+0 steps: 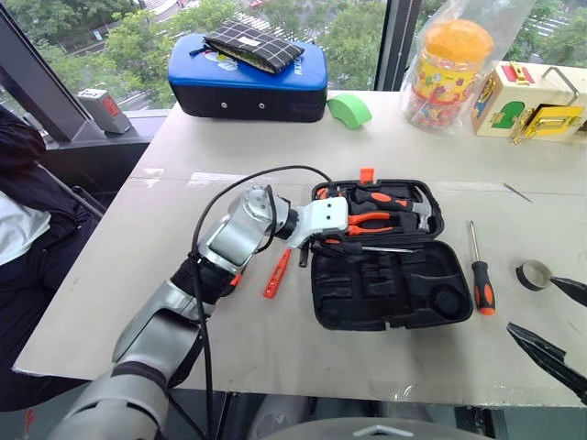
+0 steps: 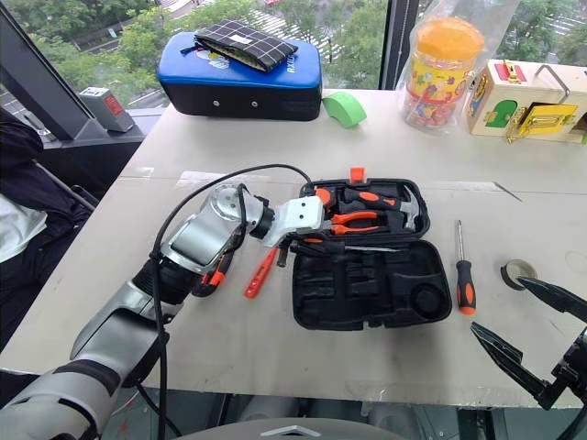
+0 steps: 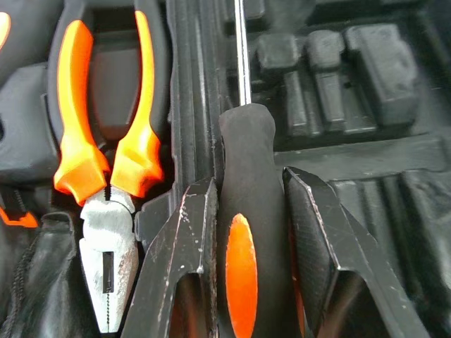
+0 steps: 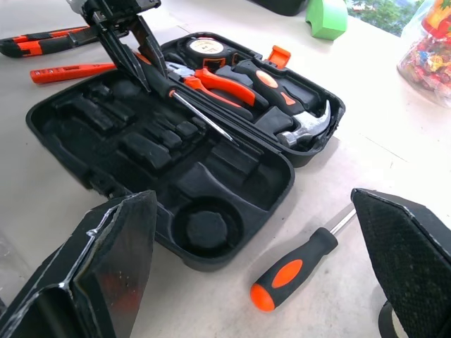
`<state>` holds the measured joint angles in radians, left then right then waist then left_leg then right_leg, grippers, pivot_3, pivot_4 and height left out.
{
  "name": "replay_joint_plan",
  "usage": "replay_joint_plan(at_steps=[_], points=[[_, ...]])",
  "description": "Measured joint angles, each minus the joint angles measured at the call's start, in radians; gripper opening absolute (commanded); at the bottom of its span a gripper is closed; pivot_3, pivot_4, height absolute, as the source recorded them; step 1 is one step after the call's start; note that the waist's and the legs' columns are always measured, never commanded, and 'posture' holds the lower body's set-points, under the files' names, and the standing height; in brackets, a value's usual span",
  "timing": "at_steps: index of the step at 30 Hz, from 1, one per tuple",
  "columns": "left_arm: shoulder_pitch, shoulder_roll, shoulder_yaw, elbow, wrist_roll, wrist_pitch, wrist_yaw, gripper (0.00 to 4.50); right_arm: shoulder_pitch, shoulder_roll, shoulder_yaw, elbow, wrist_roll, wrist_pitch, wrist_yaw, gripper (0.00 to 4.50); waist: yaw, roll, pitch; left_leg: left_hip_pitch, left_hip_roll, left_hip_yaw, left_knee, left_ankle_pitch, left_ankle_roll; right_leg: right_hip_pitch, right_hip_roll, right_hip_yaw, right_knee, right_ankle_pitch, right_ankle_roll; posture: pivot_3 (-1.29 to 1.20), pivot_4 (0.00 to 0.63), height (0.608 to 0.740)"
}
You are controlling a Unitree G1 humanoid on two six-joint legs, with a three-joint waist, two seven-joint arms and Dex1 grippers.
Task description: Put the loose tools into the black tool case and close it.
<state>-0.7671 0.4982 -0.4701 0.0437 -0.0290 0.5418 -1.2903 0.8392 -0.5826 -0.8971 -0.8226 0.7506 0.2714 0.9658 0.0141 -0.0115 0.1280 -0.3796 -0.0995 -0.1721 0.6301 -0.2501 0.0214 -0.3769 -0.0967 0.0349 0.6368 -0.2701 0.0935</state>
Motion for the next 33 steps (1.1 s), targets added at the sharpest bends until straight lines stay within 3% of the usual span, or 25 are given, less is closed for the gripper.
replay_joint_plan(at_steps=[9, 32, 33], points=[[0.000, -0.002, 0.011, -0.079, -0.076, 0.191, 0.038, 0.83, 0.000, 0.007, 0.017, 0.000, -0.006, -0.011, 0.006, 4.50, 0.000, 0.000, 0.000, 0.000, 0.000, 0.000, 0.002, 0.000, 0.000, 0.000, 0.000, 0.000, 0.003, 0.000, 0.000, 0.00, 0.150, 0.740], [0.015, -0.036, -0.047, -0.071, -0.080, 0.302, 0.191, 0.83, 0.011, 0.024, 0.024, -0.001, -0.018, -0.014, 0.002, 4.50, 0.002, 0.000, 0.000, 0.000, 0.000, 0.000, 0.002, 0.000, 0.000, 0.000, -0.001, 0.000, 0.003, 0.000, 0.000, 0.00, 0.150, 0.740], [0.014, -0.034, -0.050, -0.071, -0.080, 0.297, 0.193, 1.33, 0.011, 0.024, 0.025, -0.001, -0.018, -0.014, -0.001, 4.50, 0.002, 0.000, 0.000, 0.000, 0.000, 0.000, 0.002, 0.000, 0.000, 0.000, -0.001, 0.000, 0.003, 0.000, 0.000, 0.00, 0.150, 0.740]])
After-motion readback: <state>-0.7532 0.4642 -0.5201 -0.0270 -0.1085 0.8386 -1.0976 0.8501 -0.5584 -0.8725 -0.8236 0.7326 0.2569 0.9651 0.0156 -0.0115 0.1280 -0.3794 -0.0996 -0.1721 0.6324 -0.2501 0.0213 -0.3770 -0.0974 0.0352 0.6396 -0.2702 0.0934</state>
